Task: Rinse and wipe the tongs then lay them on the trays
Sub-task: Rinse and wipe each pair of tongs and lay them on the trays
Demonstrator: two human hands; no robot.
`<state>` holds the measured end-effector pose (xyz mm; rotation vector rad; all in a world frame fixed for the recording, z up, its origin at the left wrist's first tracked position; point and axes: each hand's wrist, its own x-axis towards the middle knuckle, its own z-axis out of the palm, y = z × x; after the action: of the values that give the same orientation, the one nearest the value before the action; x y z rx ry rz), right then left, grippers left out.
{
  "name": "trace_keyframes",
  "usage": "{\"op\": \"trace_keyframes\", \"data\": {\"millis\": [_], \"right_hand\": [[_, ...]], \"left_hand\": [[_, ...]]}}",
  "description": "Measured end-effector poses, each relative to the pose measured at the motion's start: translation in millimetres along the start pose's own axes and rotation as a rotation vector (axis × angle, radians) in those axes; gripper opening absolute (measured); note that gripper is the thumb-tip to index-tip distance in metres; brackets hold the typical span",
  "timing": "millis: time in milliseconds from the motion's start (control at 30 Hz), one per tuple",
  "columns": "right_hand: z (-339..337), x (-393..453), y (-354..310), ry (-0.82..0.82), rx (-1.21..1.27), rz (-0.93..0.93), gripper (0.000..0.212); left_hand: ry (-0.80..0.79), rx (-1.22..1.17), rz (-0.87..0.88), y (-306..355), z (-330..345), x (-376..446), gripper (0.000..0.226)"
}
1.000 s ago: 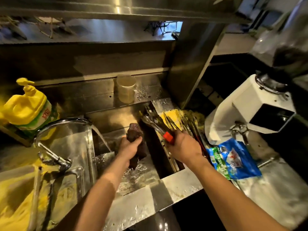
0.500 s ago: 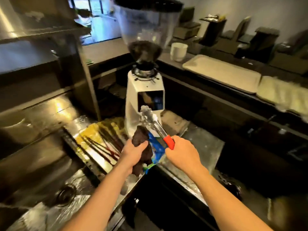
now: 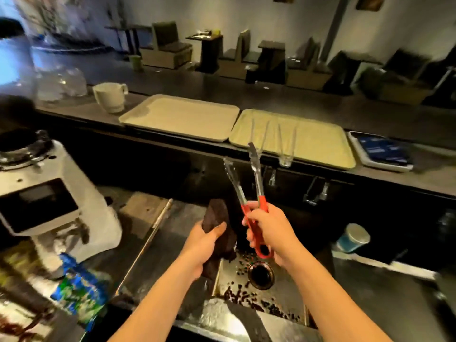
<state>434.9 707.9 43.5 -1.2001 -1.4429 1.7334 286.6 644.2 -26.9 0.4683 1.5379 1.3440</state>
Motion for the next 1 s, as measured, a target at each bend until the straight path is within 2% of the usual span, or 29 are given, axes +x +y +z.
{"op": "trace_keyframes", "data": {"millis": [100,167,233,433,600,667,867,933,1000], "right_hand": [[-48,8,-35,0.062,0.268,0.021,0.033],[-77,15,-54,0.130,0.314,0.013,0.040],[-102,26,-68,0.220,0.288,0.024,0.039],[-148,72,-95,0.464,-0.130,0.091,0.020],[-166,112,-94,0.546,-0.784,0.055,0.048],[-166,123,-93,0.601,-0.968,0.067,0.051],[-161,143,-98,0.745,-1.098,0.059,0.061],[-155,139,-103,0.821,-1.126,-0.029,0.063],[-143,127,-106,0.834,-1.166,-0.206,0.049]], "left_hand": [[-0.051,0.028,0.004,8,41,7,0.025],[-0.095,0.042,-0.011,12,60,10,0.028],[-0.136,0.044,-0.029,13,72,12,0.032],[-0.199,0.092,-0.018,18,96,22,0.041],[-0.190,0.139,0.001,24,108,33,0.044],[-0.188,0.137,-0.001,24,109,38,0.042],[-0.193,0.113,0.010,24,103,48,0.041],[-0.177,0.106,0.017,24,96,49,0.039],[-0.166,0.084,0.019,25,89,49,0.037]]}}
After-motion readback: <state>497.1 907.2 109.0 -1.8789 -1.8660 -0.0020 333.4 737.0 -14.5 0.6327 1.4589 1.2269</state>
